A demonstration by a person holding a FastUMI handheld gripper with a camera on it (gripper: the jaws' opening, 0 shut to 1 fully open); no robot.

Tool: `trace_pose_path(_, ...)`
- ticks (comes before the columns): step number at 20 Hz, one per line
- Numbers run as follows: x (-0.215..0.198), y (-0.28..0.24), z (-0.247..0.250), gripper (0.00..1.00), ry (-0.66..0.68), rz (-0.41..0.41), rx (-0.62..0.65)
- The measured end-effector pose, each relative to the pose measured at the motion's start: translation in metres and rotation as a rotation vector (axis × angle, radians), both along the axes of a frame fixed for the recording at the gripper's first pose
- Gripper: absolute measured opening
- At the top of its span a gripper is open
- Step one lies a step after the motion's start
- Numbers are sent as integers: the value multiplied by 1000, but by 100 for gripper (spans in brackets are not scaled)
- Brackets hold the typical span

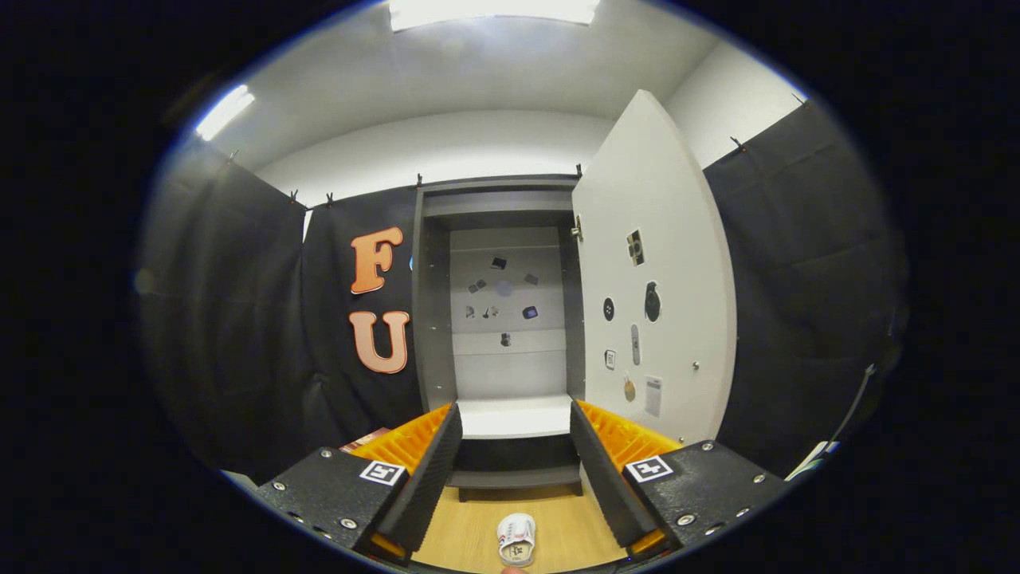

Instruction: Open the shoe cabinet door, grab the shoes and put them into the shoe cabinet, then close the shoe cabinet door.

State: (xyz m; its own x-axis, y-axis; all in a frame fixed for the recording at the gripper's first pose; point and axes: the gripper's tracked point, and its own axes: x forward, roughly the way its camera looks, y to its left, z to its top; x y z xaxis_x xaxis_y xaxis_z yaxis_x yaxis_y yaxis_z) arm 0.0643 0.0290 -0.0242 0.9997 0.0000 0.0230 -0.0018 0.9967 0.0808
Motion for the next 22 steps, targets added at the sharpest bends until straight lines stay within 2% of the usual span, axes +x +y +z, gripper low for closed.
trace_pose_path(3,6,16,-8,90,13,-1,-5)
trace_pose_path(13,28,37,-46,91,77,-18,-21)
trace_pose_path(16,34,44,-82,91,126,-2,-8)
trace_pose_path(22,47,52,-186,91,293,28,14)
